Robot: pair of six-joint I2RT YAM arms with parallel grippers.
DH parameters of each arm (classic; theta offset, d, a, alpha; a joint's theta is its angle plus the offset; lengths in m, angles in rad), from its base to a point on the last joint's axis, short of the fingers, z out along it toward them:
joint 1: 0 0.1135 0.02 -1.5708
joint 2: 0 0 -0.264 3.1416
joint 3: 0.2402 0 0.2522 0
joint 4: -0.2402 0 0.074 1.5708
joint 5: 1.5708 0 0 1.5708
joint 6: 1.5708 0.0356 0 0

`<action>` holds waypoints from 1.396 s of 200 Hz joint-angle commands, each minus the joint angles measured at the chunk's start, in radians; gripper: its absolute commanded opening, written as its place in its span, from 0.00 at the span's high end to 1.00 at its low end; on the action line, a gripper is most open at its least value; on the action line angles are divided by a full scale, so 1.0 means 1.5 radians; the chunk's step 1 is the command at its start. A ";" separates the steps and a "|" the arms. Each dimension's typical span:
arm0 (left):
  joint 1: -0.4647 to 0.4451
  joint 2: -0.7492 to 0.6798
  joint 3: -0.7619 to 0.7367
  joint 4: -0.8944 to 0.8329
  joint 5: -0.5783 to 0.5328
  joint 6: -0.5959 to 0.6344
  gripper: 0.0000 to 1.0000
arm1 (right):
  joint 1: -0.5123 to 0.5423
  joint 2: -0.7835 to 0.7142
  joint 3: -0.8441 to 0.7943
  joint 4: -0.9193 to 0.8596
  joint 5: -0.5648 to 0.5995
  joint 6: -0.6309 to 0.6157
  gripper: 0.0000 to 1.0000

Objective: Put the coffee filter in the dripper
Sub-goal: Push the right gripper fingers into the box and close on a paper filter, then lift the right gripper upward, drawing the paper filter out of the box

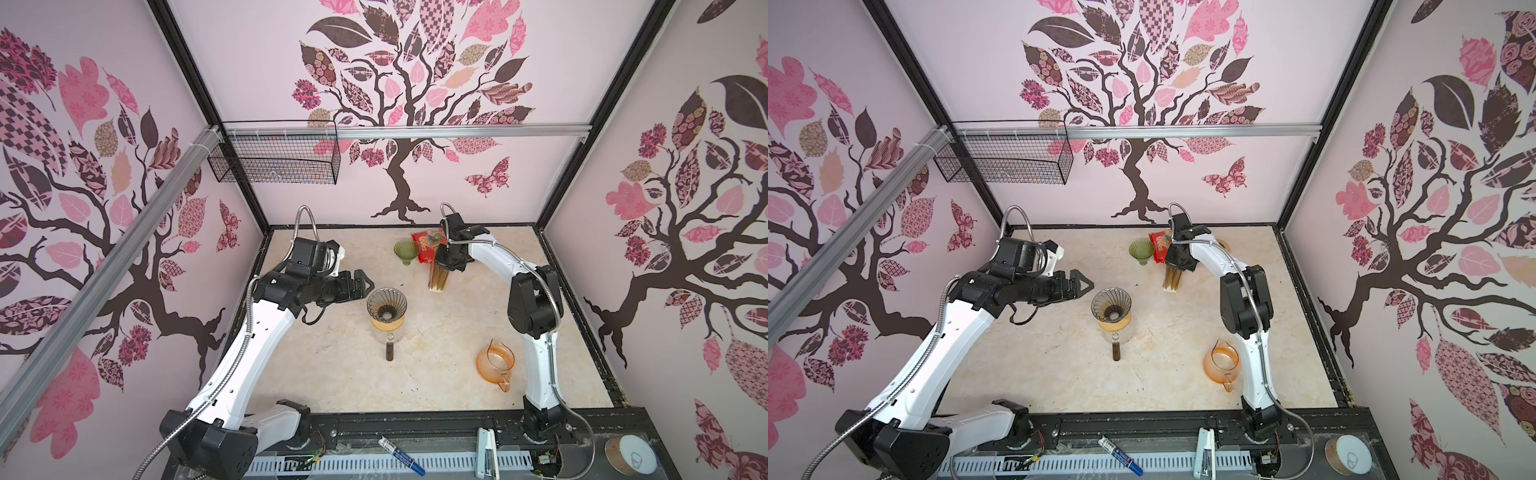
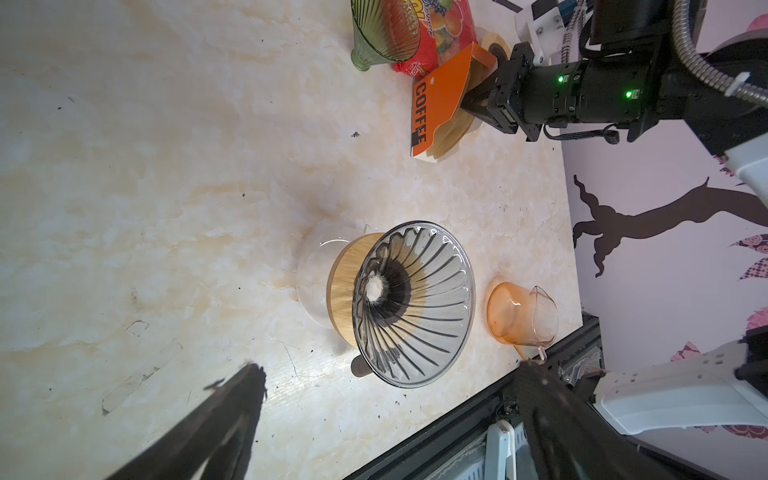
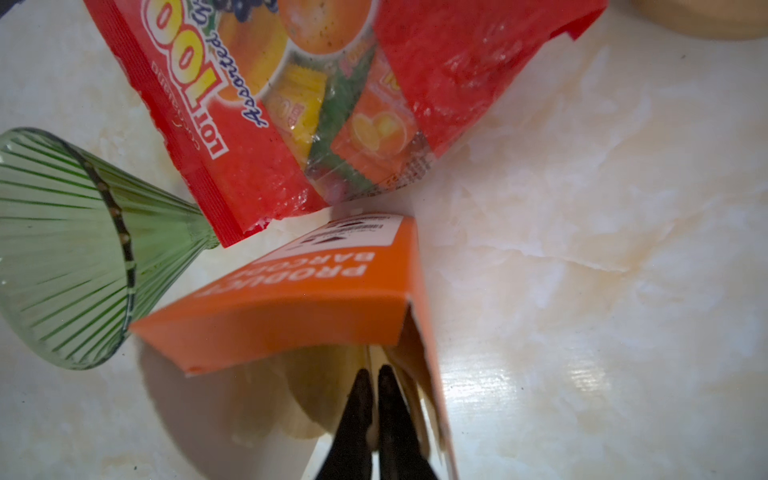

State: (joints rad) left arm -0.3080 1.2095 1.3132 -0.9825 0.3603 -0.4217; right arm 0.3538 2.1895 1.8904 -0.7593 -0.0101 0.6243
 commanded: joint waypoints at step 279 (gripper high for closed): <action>0.002 -0.011 -0.025 0.004 0.008 -0.003 0.03 | 0.019 -0.068 0.053 -0.057 0.051 -0.065 1.00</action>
State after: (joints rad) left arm -0.3080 1.2087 1.3033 -0.9813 0.3676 -0.4229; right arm 0.3782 2.1437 1.9148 -0.8066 0.0513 0.5411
